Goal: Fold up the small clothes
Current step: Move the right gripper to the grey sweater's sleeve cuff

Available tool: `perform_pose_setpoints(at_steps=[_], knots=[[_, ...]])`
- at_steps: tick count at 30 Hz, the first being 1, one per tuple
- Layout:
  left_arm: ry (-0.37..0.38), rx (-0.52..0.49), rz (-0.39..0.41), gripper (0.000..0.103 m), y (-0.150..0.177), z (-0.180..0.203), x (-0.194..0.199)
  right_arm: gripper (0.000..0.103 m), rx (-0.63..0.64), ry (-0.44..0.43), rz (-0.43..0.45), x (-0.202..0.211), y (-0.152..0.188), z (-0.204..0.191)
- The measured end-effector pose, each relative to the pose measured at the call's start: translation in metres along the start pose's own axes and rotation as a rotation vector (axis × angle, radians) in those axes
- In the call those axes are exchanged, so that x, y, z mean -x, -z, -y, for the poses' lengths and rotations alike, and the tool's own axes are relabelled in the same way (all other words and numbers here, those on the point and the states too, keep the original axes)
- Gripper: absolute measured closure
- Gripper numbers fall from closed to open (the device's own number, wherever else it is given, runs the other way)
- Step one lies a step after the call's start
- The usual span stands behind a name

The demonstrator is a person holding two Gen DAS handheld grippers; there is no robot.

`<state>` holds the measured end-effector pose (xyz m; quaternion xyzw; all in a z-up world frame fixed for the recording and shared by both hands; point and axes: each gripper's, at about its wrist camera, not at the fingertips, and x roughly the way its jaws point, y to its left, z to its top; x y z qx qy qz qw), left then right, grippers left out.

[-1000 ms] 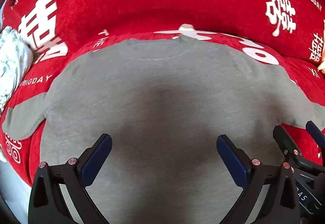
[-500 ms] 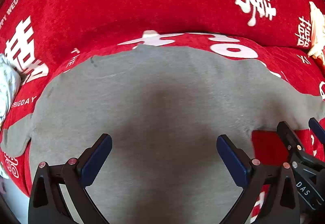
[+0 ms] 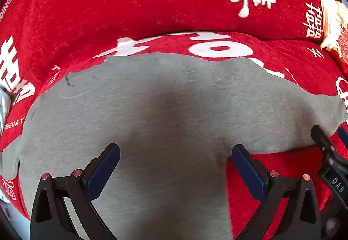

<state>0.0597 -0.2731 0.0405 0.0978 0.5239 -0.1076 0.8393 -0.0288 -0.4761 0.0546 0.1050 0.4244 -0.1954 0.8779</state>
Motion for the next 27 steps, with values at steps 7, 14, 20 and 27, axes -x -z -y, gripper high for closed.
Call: perform_pose_setpoints(at_steps=[7, 14, 20, 27], knots=[[0.016, -0.016, -0.011, 0.0, -0.005, 0.025, -0.011, 0.004, -0.057, 0.057, -0.004, -0.01, -0.005, 0.047], [0.025, -0.015, -0.009, 0.0, -0.011, 0.038, -0.018, 0.011, -0.131, 0.118, -0.012, -0.021, -0.006, 0.096], [0.026, 0.008, -0.014, 0.0, -0.014, 0.035, -0.026, 0.012, -0.236, 0.14, 0.01, -0.03, -0.005, 0.141], [0.029, 0.044, -0.018, 0.0, -0.017, 0.028, -0.033, 0.045, -0.162, 0.132, 0.027, -0.054, -0.027, 0.134]])
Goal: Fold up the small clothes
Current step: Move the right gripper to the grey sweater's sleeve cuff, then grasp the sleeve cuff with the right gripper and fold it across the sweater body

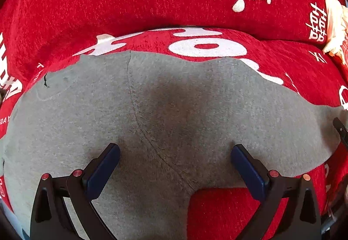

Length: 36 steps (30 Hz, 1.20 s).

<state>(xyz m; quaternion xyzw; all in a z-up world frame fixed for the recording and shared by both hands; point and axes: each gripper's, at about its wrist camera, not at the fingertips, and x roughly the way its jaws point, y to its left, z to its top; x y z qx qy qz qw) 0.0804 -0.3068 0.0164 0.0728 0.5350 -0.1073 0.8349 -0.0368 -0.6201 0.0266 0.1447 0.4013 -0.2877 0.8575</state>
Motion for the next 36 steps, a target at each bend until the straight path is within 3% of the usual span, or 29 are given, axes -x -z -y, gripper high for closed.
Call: perform_pose_setpoints(at_steps=[1, 2, 4, 8, 19, 26, 30, 31, 32, 33, 34, 36], knots=[[-0.003, 0.0, 0.002, 0.0, 0.0, -0.001, -0.001, 0.067, 0.001, -0.007, -0.002, -0.003, -0.003, 0.0], [-0.01, 0.003, 0.007, 0.0, -0.001, -0.003, -0.001, 0.078, -0.006, -0.008, -0.008, -0.005, -0.004, 0.001], [-0.016, 0.016, 0.008, 0.0, -0.003, -0.006, -0.003, 0.088, -0.031, -0.041, -0.011, -0.007, -0.006, 0.005], [-0.013, 0.055, 0.003, 0.0, -0.005, -0.014, -0.009, 0.089, -0.092, -0.103, 0.005, -0.001, -0.004, 0.018], [-0.041, 0.105, 0.002, 0.0, -0.008, -0.029, -0.01, 0.09, -0.213, -0.092, 0.137, 0.039, 0.01, 0.044], [-0.043, 0.064, 0.01, 0.0, -0.006, -0.029, -0.012, 0.089, -0.264, -0.126, 0.051, 0.014, 0.028, 0.057], [-0.033, 0.065, 0.017, 0.0, -0.005, -0.03, -0.012, 0.059, -0.311, -0.225, 0.076, 0.01, 0.022, 0.065], [-0.036, 0.062, 0.021, 0.0, -0.005, -0.03, -0.012, 0.057, -0.314, -0.239, 0.081, 0.009, 0.02, 0.065], [-0.038, 0.059, 0.025, 0.0, -0.005, -0.029, -0.011, 0.057, -0.301, -0.236, 0.079, 0.006, 0.018, 0.063], [-0.039, 0.057, 0.027, 0.0, -0.005, -0.029, -0.01, 0.064, -0.286, -0.232, 0.074, 0.004, 0.016, 0.062], [-0.038, 0.057, 0.026, 0.0, -0.005, -0.029, -0.009, 0.09, -0.275, -0.221, 0.062, 0.003, 0.015, 0.062], [-0.031, 0.075, 0.022, 0.0, -0.008, -0.034, -0.005, 0.091, -0.297, -0.239, 0.044, 0.002, 0.015, 0.068]])
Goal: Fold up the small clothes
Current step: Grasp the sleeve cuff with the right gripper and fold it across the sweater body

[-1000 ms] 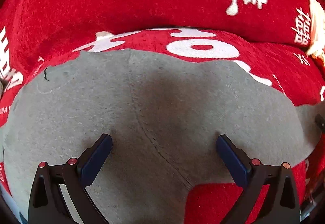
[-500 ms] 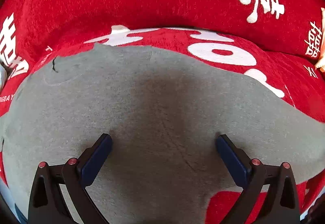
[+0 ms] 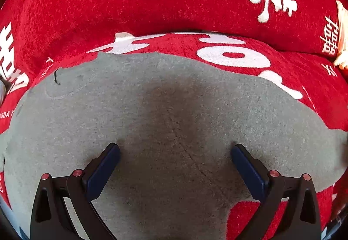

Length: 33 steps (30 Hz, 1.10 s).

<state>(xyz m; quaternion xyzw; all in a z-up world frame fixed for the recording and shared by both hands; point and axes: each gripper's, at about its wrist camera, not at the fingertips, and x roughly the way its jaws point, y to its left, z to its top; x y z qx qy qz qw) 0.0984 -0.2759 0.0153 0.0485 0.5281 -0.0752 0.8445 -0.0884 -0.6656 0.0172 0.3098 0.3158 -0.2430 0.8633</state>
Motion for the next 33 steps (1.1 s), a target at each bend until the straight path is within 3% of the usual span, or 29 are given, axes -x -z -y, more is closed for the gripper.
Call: perform_pose_setpoints(at_steps=[3, 8, 13, 19, 25, 33], knots=[[-0.015, 0.036, 0.009, 0.0, -0.002, -0.015, 0.004, 0.091, -0.053, 0.038, 0.07, 0.021, -0.002, 0.015], [-0.018, 0.015, -0.003, 0.0, 0.005, -0.027, 0.003, 0.091, 0.012, 0.123, 0.051, 0.023, 0.0, -0.001], [-0.009, 0.01, 0.024, 0.0, 0.017, -0.044, 0.024, 0.091, -0.017, 0.069, 0.09, 0.052, -0.009, -0.018], [0.01, 0.097, 0.008, 0.0, 0.056, -0.113, 0.03, 0.091, -0.066, 0.001, 0.11, 0.086, -0.031, -0.044], [0.039, 0.144, 0.071, 0.0, 0.087, -0.171, 0.055, 0.091, -0.067, -0.022, 0.061, 0.094, -0.034, -0.092], [-0.024, 0.286, 0.163, 0.0, 0.119, -0.276, 0.068, 0.091, -0.055, -0.084, 0.047, 0.115, -0.028, -0.166]])
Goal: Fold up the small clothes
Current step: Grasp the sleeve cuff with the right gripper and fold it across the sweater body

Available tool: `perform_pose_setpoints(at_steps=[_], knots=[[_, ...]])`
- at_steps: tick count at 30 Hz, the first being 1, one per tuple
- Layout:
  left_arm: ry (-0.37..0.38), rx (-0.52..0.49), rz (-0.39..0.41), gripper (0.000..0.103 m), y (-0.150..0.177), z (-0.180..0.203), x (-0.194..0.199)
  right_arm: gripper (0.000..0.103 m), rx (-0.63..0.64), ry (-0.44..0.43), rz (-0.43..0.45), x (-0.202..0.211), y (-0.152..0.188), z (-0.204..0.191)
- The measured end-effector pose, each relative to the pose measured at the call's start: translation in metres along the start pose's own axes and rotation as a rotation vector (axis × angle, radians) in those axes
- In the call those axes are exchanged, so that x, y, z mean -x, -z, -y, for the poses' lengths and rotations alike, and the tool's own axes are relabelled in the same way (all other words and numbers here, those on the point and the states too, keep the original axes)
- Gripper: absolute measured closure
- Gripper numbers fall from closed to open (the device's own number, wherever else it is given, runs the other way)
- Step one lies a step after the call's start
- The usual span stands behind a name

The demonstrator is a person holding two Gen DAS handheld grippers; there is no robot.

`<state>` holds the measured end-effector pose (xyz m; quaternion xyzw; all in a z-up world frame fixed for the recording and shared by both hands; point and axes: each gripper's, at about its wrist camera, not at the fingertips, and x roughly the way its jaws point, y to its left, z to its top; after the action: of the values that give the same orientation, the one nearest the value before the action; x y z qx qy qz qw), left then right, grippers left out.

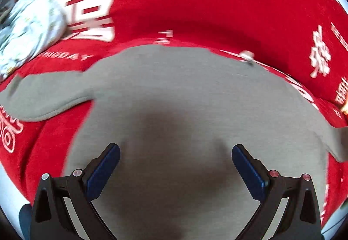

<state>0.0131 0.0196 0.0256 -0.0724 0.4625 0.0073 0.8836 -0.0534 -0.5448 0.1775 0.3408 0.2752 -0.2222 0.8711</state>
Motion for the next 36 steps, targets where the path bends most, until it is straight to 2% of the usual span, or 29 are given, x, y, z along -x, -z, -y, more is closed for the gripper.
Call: perform_pose_setpoints(at_steps=[2, 7, 11, 14, 19, 22, 25, 31, 36], knots=[[-0.004, 0.005, 0.008, 0.0, 0.012, -0.019, -0.003, 0.091, 0.008, -0.019, -0.007, 0.0, 0.006, -0.024], [-0.039, -0.115, 0.134, 0.0, 0.043, -0.016, 0.009, 0.091, 0.06, -0.039, -0.041, -0.008, 0.029, -0.076], [-0.006, -0.109, 0.166, 0.0, 0.056, -0.024, 0.017, 0.091, 0.098, -0.061, -0.08, -0.017, 0.055, -0.12], [0.016, -0.117, 0.168, 0.0, 0.059, -0.033, 0.023, 0.091, 0.15, -0.074, -0.096, -0.022, 0.073, -0.154], [0.003, -0.092, 0.112, 0.0, 0.056, -0.048, 0.028, 0.091, 0.229, -0.101, -0.134, -0.034, 0.106, -0.208], [-0.01, -0.079, 0.116, 0.0, 0.052, -0.059, 0.038, 0.091, 0.261, -0.119, -0.154, -0.041, 0.123, -0.234], [-0.007, -0.043, 0.123, 0.0, 0.047, -0.079, 0.048, 0.091, 0.282, -0.153, -0.179, -0.048, 0.145, -0.261], [0.01, 0.083, 0.085, 0.0, 0.043, -0.12, 0.049, 0.091, 0.329, -0.2, -0.23, -0.06, 0.186, -0.31], [0.008, 0.104, 0.072, 0.0, 0.043, -0.131, 0.048, 0.091, 0.388, -0.239, -0.262, -0.064, 0.224, -0.348]])
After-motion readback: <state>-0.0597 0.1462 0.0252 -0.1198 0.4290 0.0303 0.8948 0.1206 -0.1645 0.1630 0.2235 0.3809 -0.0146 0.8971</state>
